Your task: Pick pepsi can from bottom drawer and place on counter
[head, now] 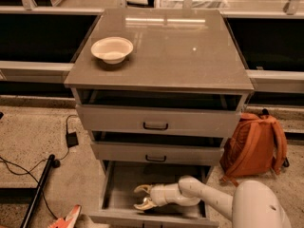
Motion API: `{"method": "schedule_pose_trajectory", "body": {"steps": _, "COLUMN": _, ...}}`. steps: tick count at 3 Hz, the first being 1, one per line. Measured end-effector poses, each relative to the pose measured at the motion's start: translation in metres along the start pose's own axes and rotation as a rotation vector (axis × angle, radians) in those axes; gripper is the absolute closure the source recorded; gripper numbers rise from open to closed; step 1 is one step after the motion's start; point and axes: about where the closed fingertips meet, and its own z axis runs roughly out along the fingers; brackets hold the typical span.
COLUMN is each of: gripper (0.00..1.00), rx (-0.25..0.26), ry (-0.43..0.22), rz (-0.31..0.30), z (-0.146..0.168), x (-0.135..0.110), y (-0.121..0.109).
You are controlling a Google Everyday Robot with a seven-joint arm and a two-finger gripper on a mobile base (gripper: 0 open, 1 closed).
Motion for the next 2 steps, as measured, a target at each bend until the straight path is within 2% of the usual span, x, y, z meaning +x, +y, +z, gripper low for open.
{"method": "schedule_pose_trajectory", "body": {"steps": 1, "gripper": 0.44, "rx": 0.000, "ry": 0.000, "rz": 0.000, "z": -0.0013, "x": -0.0032, "y": -0.0005}}
{"method": "schedule_pose_trajectory", "body": {"steps": 2, "gripper": 0.19, "rx": 0.029, "ry": -0.006, "rz": -0.024, "z": -0.0086, "x": -0.0033, "y": -0.0049}}
